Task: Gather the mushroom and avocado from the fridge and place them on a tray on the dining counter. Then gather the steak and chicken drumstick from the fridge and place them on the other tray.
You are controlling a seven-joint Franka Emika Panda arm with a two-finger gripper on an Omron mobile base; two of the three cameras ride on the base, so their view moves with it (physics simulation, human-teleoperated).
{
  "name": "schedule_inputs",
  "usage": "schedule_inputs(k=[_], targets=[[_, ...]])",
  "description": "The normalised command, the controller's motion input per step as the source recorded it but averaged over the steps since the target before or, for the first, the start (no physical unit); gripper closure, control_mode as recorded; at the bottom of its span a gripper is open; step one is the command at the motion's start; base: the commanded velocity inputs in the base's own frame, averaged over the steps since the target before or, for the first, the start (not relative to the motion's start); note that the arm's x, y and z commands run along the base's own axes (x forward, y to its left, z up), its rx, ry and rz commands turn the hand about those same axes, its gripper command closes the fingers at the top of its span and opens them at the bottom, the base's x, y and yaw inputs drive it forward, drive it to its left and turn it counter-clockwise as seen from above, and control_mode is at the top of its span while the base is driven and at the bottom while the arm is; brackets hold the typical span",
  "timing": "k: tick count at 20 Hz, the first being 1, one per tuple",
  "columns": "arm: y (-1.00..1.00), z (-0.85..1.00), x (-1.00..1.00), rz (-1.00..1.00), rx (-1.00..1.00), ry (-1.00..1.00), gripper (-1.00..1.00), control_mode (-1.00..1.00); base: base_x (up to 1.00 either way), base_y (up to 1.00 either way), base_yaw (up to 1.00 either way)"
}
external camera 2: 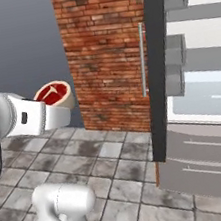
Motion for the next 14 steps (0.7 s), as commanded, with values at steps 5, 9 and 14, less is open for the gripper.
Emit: schedule_inputs(k=[5,9,14], targets=[[0.0,0.0,0.0,0.0,0.0,0.0,1.0,1.0,0.42,0.81,0.27],[0.0,0.0,0.0,0.0,0.0,0.0,1.0,1.0,0.46,0.68,0.3],[0.0,0.0,0.0,0.0,0.0,0.0,1.0,1.0,0.47,0.53,0.34]])
